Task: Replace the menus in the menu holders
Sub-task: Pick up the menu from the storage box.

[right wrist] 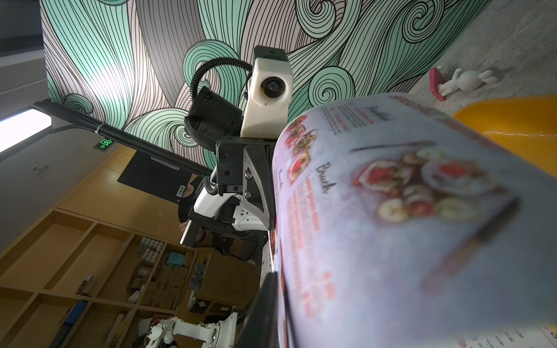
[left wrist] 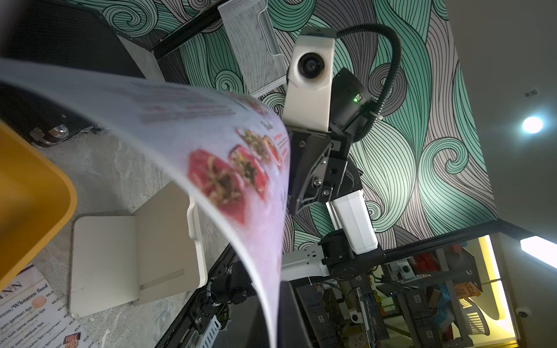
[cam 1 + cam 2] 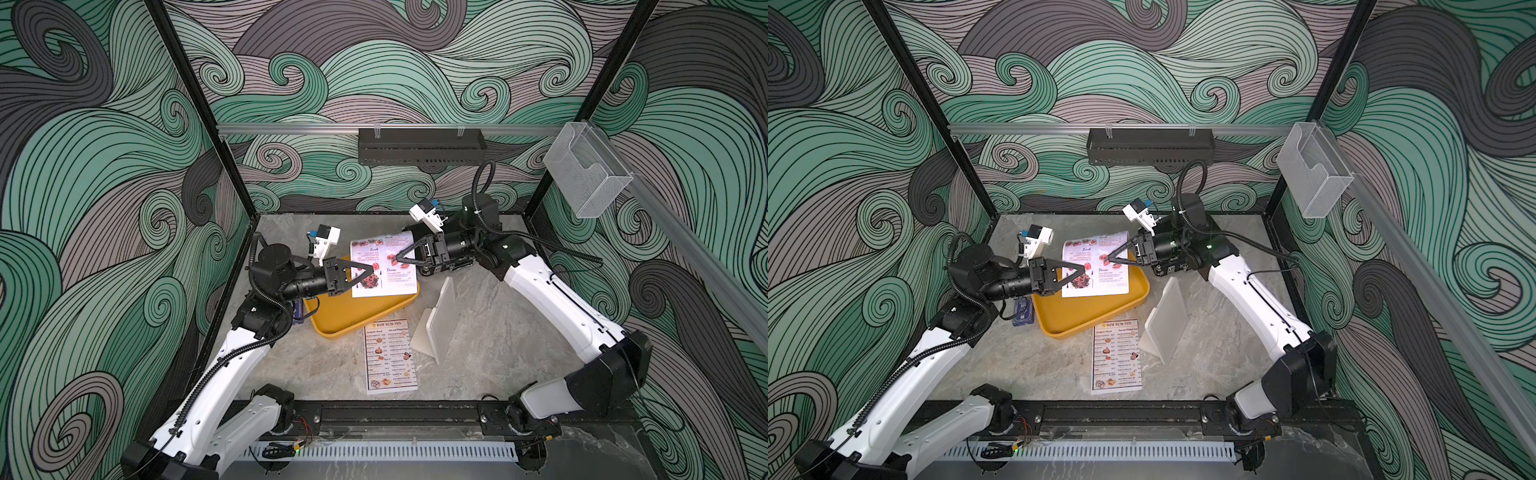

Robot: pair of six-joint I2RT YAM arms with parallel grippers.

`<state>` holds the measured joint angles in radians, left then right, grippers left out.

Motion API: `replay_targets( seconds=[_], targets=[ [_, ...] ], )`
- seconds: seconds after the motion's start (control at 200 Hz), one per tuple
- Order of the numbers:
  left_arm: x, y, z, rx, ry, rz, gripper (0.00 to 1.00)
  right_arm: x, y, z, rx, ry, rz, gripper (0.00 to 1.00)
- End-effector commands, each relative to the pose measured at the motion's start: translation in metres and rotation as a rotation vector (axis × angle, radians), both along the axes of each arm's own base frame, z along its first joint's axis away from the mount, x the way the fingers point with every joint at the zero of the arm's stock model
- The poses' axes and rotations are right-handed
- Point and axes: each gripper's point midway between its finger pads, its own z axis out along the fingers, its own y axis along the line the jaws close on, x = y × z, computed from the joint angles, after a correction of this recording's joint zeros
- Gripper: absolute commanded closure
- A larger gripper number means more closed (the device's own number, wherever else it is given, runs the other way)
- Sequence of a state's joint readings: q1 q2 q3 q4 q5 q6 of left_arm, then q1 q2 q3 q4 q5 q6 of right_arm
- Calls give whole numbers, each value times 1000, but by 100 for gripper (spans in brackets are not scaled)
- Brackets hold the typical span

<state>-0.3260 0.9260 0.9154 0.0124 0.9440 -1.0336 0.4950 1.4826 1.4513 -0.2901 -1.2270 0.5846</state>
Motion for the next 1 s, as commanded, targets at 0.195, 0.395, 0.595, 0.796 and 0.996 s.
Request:
replay_targets(
  seconds=[0.195,0.395,0.595,0.796,0.996],
  targets=[
    [17,15,7,131,-140,233,100,61,-81,-31,-195,-105,-544,1],
    [18,11,-11,197,-160,350,100,50,-152,-64,-383,-157,-877,1],
    [7,4,-18,266,-257,419,100,1,-180,-121,-602,-183,-874,15],
    [10,4,-19,275,-313,480,100,-65,-174,-183,-839,-230,-676,25],
    [19,11,-26,288,-305,545,100,-90,-148,-231,-847,-190,-587,35]
  ],
)
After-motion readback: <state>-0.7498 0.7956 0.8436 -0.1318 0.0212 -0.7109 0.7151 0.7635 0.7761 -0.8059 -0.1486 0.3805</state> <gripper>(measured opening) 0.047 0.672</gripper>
